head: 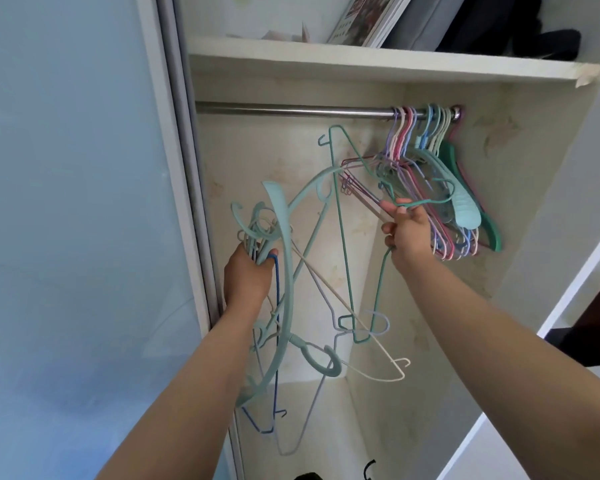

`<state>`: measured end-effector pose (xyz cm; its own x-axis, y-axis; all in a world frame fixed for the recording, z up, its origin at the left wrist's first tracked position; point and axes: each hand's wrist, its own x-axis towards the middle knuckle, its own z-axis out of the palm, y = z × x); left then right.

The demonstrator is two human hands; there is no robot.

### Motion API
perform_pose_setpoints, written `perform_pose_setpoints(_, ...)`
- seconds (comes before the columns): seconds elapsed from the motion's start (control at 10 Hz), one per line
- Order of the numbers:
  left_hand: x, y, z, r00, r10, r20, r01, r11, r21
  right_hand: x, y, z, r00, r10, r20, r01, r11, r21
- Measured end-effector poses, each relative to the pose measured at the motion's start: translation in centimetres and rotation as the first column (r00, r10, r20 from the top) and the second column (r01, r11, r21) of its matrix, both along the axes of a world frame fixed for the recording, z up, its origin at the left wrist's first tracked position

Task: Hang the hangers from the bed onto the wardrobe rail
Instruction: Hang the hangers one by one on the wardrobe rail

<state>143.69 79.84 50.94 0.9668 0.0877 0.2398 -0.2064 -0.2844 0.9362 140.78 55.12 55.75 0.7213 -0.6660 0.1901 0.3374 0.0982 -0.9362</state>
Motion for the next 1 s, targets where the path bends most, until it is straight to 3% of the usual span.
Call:
perform_pose_setpoints(0.2,0.1,-0.4,0.4,1.0,0.027,0.003,-0.027,0.999,0.029,1.6,0.5,0.1,0.998,-0.031,-0.051,0.013,0.949,-0.316)
perform_pose_setpoints(0.3,0.4,-0.5,0.8,0.996,0.09,0.004,-0.091,0.996,0.01,3.3,0.6,1.6,0.976,-0.137,-0.167,0.022,0.832,-0.554)
perform_pose_setpoints(0.4,1.0,-0.5,1.6,0.99,0.143,-0.009,-0.143,0.99,-0.006,4.8,0.0,4.6,0.935,-0.271,-0.231,0.051,0.744,-0.666)
perform_pose_setpoints(0.5,1.3,-0.7,2.4,0.986,0.161,-0.045,-0.161,0.987,-0.002,7.5,-0.5,9.1,0.918,-0.342,-0.202,0.1,0.691,-0.716)
perform_pose_setpoints(0.6,1.5,-1.0,2.7,0.989,0.132,-0.072,-0.133,0.991,0.001,8.9,-0.9,12.1,0.924,-0.327,-0.198,0.121,0.741,-0.661)
perform_pose_setpoints(0.7,1.7,-1.5,2.5,0.993,0.088,-0.085,-0.091,0.995,-0.031,8.9,-0.6,13.1,0.867,-0.37,-0.335,0.012,0.688,-0.726)
perform_pose_setpoints(0.8,1.8,-1.9,2.3,0.996,0.043,-0.079,-0.05,0.994,-0.093,9.2,-1.1,13.7,0.71,-0.563,-0.423,-0.21,0.403,-0.891)
perform_pose_setpoints(0.9,1.9,-2.0,2.5,0.996,0.002,-0.089,-0.015,0.989,-0.146,9.1,-2.3,13.7,0.718,-0.485,-0.499,-0.195,0.549,-0.813)
perform_pose_setpoints(1.0,1.5,-1.7,2.9,0.99,-0.067,-0.124,0.035,0.969,-0.246,9.2,-4.1,12.0,0.811,-0.372,-0.452,-0.082,0.693,-0.716)
